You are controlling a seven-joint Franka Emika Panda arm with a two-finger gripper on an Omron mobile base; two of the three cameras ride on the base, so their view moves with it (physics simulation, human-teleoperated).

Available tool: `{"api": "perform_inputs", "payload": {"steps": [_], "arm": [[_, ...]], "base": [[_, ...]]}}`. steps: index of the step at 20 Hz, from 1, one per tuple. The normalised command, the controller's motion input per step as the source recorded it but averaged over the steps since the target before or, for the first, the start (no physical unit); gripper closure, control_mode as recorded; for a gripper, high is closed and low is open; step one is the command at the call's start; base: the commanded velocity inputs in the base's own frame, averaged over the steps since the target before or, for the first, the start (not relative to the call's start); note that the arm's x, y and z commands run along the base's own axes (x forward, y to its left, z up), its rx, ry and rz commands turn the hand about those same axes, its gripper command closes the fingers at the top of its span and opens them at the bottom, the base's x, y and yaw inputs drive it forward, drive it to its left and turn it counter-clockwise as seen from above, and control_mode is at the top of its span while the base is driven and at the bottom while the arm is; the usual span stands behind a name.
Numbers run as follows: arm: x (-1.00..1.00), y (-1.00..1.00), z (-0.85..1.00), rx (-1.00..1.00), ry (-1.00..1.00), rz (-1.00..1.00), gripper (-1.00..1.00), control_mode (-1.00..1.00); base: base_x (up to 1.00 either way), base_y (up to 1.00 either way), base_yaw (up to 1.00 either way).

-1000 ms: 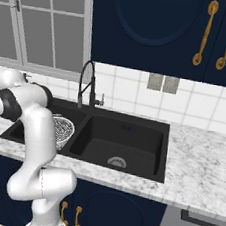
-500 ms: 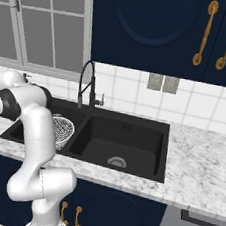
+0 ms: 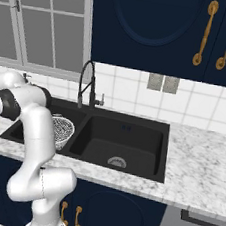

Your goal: Put the colander in the sink, put the pear, peach in the colander, and turn on the sink faucet and pour water over the colander.

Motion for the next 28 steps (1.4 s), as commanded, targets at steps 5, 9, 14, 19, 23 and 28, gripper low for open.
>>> {"api": "perform_inputs", "payload": {"steps": [5,9,14,19,23,28], "arm": [[0.04,0.00,-0.08,-0.03,-0.01,0.13,1.00,-1.00],[0.00,-0.16,0.05,-0.01,-0.09,0.03,1.00,-1.00],[-0.22,-0.37,0.49,0.00,-0.10,-0.06,1.00,-1.00],[-0.03,-0.70,0.40,0.00,0.00,-0.46,1.00,-1.00],[0.00,-0.99,0.07,0.00,0.00,-0.58,1.00,-1.00],[0.00,-1.00,0.00,0.00,-0.03,-0.52,1.00,-1.00]], "base": [[0.00,0.00,0.00],[0.00,0.00,0.00],[0.00,0.00,0.00],[0.00,0.00,0.00],[0.00,0.00,0.00],[0.00,0.00,0.00]]}}
